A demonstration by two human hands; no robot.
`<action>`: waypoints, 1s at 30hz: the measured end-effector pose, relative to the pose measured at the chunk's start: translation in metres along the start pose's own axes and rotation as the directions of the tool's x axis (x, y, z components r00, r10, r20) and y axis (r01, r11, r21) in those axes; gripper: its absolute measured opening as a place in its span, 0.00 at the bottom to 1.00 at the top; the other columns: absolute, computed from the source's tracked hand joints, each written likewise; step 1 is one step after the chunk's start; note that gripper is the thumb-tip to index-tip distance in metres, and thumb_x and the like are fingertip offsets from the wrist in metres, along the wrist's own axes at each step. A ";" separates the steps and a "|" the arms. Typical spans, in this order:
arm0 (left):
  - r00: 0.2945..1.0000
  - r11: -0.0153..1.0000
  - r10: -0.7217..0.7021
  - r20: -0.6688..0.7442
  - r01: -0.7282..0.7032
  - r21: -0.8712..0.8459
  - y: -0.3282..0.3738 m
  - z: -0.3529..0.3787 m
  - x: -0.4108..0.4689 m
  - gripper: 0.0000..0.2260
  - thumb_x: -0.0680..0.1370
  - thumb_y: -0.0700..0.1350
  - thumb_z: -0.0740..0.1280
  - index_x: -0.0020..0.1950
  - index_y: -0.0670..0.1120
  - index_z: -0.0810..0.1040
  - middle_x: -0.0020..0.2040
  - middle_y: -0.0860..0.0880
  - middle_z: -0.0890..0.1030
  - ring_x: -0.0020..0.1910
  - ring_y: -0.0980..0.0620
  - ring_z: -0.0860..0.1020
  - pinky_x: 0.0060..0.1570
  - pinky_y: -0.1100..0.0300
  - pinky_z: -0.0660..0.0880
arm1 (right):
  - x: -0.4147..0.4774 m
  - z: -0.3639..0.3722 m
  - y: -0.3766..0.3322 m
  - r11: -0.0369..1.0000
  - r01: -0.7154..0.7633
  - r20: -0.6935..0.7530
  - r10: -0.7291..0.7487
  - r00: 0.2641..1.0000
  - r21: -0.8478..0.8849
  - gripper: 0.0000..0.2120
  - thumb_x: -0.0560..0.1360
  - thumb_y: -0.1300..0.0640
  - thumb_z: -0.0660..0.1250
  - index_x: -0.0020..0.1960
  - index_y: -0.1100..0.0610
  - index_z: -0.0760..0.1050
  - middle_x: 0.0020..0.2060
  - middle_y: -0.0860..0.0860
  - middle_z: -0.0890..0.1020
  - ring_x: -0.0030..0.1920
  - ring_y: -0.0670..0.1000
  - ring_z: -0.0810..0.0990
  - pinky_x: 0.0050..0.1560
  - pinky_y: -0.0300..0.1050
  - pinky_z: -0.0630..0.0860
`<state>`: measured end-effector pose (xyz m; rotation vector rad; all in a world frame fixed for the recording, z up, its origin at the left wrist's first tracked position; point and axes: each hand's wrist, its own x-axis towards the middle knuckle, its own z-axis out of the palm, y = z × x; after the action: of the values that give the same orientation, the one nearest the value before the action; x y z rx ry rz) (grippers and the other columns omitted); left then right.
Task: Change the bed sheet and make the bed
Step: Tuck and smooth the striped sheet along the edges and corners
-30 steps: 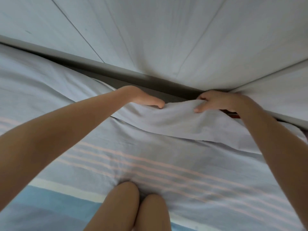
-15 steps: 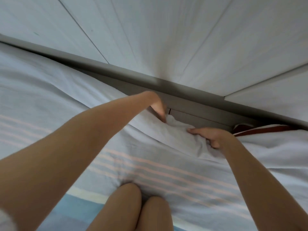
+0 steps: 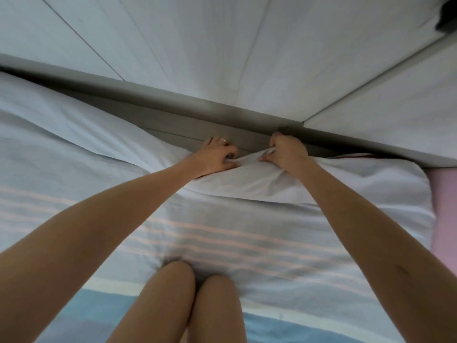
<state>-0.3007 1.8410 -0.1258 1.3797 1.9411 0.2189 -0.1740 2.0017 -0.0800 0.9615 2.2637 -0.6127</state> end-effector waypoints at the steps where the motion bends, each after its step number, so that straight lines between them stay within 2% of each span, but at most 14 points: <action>1: 0.996 0.999 0.037 -0.084 -0.036 0.012 0.000 0.000 0.000 0.12 0.76 0.54 0.66 0.53 0.46 0.75 0.57 0.44 0.72 0.59 0.44 0.68 0.59 0.53 0.61 | -0.001 -0.006 0.002 0.999 0.029 0.021 -0.029 0.999 0.018 0.19 0.71 0.43 0.72 0.51 0.55 0.72 0.49 0.55 0.79 0.46 0.53 0.76 0.48 0.47 0.74; 2: 0.985 0.996 0.084 -0.150 -0.083 0.013 0.002 -0.002 -0.002 0.11 0.75 0.52 0.69 0.50 0.46 0.75 0.54 0.44 0.73 0.55 0.45 0.70 0.55 0.54 0.63 | -0.003 -0.009 0.007 0.999 0.033 0.092 -0.033 0.995 0.000 0.19 0.71 0.41 0.70 0.50 0.54 0.73 0.50 0.54 0.79 0.45 0.52 0.76 0.47 0.47 0.74; 4: 0.979 0.989 0.146 -0.143 -0.149 -0.015 0.007 -0.005 -0.006 0.10 0.74 0.50 0.70 0.43 0.46 0.73 0.43 0.48 0.76 0.44 0.47 0.74 0.45 0.56 0.68 | -0.012 -0.016 0.021 0.996 -0.048 0.347 0.070 0.935 -0.073 0.23 0.72 0.34 0.65 0.52 0.54 0.74 0.54 0.53 0.78 0.48 0.53 0.76 0.50 0.49 0.72; 7: 1.000 0.997 0.014 -0.022 -0.015 -0.078 0.011 -0.006 -0.009 0.15 0.78 0.54 0.64 0.36 0.46 0.73 0.33 0.51 0.75 0.34 0.51 0.73 0.36 0.59 0.65 | -0.021 -0.030 0.044 0.924 -0.370 0.646 0.224 0.730 0.097 0.30 0.69 0.32 0.66 0.57 0.56 0.76 0.53 0.54 0.80 0.52 0.56 0.79 0.60 0.51 0.72; 8: 0.997 0.982 -0.080 0.003 0.079 -0.170 0.009 -0.006 -0.009 0.19 0.80 0.55 0.61 0.36 0.45 0.75 0.32 0.50 0.76 0.33 0.50 0.74 0.35 0.58 0.67 | -0.019 -0.034 0.051 0.877 -0.440 0.677 0.205 0.707 0.193 0.30 0.68 0.34 0.69 0.58 0.57 0.77 0.52 0.56 0.82 0.51 0.58 0.81 0.60 0.52 0.74; 10: 0.974 0.859 -0.215 0.072 0.224 -0.462 0.008 -0.009 -0.008 0.24 0.80 0.59 0.57 0.37 0.43 0.79 0.33 0.47 0.81 0.34 0.50 0.78 0.41 0.56 0.73 | -0.013 -0.038 0.063 0.820 -0.492 0.689 0.176 0.703 0.293 0.28 0.68 0.38 0.71 0.59 0.58 0.77 0.51 0.59 0.83 0.51 0.59 0.82 0.59 0.53 0.75; 12: 0.973 0.790 -0.191 0.129 0.230 -0.569 0.013 -0.016 -0.004 0.26 0.79 0.63 0.56 0.41 0.43 0.82 0.38 0.45 0.83 0.37 0.49 0.80 0.47 0.52 0.75 | -0.015 -0.036 0.068 0.828 -0.490 0.689 0.188 0.700 0.272 0.30 0.70 0.38 0.69 0.62 0.58 0.74 0.54 0.58 0.81 0.54 0.59 0.80 0.61 0.54 0.74; 14: 0.961 0.836 -0.110 0.254 0.228 -0.500 0.025 -0.027 -0.001 0.27 0.76 0.67 0.56 0.47 0.47 0.82 0.45 0.49 0.83 0.45 0.50 0.80 0.53 0.53 0.73 | -0.017 -0.025 0.070 0.872 -0.450 0.671 0.217 0.709 0.194 0.33 0.73 0.36 0.65 0.69 0.56 0.68 0.61 0.57 0.76 0.60 0.59 0.77 0.63 0.52 0.71; 16: 0.933 0.904 -0.024 0.358 0.173 -0.390 0.044 -0.037 0.001 0.25 0.71 0.71 0.60 0.54 0.53 0.79 0.52 0.55 0.80 0.53 0.52 0.77 0.55 0.55 0.70 | -0.020 -0.018 0.064 0.899 -0.421 0.654 0.247 0.715 0.120 0.32 0.76 0.36 0.61 0.72 0.54 0.64 0.65 0.58 0.72 0.62 0.59 0.74 0.60 0.50 0.70; 19: 0.886 0.994 0.093 0.455 -0.058 -0.090 0.080 -0.040 0.005 0.25 0.66 0.71 0.67 0.56 0.57 0.75 0.49 0.58 0.77 0.48 0.54 0.75 0.46 0.59 0.70 | -0.011 -0.015 0.054 0.919 -0.394 0.646 0.303 0.700 -0.004 0.31 0.75 0.35 0.60 0.70 0.54 0.68 0.63 0.57 0.74 0.58 0.58 0.75 0.58 0.52 0.71; 22: 0.844 0.976 0.094 0.528 -0.182 0.119 0.114 -0.028 0.009 0.34 0.64 0.69 0.71 0.60 0.49 0.73 0.49 0.53 0.78 0.45 0.49 0.75 0.45 0.57 0.72 | -0.008 -0.010 0.040 0.957 -0.236 0.567 0.290 0.771 -0.170 0.28 0.76 0.38 0.62 0.68 0.55 0.70 0.60 0.56 0.75 0.55 0.56 0.74 0.60 0.53 0.70; 25: 0.845 0.930 0.080 0.528 -0.255 0.266 0.127 -0.014 0.012 0.40 0.63 0.66 0.74 0.67 0.44 0.69 0.51 0.48 0.79 0.46 0.47 0.78 0.48 0.55 0.75 | -0.012 -0.003 0.039 0.979 -0.139 0.424 0.190 0.886 -0.147 0.27 0.74 0.38 0.64 0.64 0.56 0.72 0.56 0.55 0.77 0.54 0.56 0.75 0.56 0.51 0.71; 27: 0.854 0.894 0.082 0.513 -0.291 0.341 0.126 -0.007 0.012 0.35 0.65 0.62 0.75 0.64 0.43 0.72 0.53 0.47 0.79 0.46 0.47 0.78 0.45 0.56 0.75 | -0.023 -0.009 0.046 0.986 -0.099 0.304 0.136 0.943 -0.135 0.28 0.71 0.34 0.65 0.59 0.56 0.74 0.52 0.54 0.78 0.51 0.55 0.77 0.49 0.48 0.71; 30: 0.875 0.860 0.099 0.475 -0.315 0.401 0.125 0.002 0.008 0.22 0.70 0.52 0.73 0.60 0.44 0.76 0.54 0.47 0.78 0.49 0.47 0.79 0.43 0.55 0.74 | -0.046 -0.028 0.066 0.993 -0.023 0.341 0.061 0.938 -0.117 0.21 0.72 0.37 0.67 0.45 0.56 0.76 0.37 0.50 0.77 0.37 0.50 0.74 0.39 0.42 0.68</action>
<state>-0.2073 1.8986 -0.0660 1.7765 1.5031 -0.4658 -0.1081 2.0380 -0.0405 0.7777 1.9393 -0.5792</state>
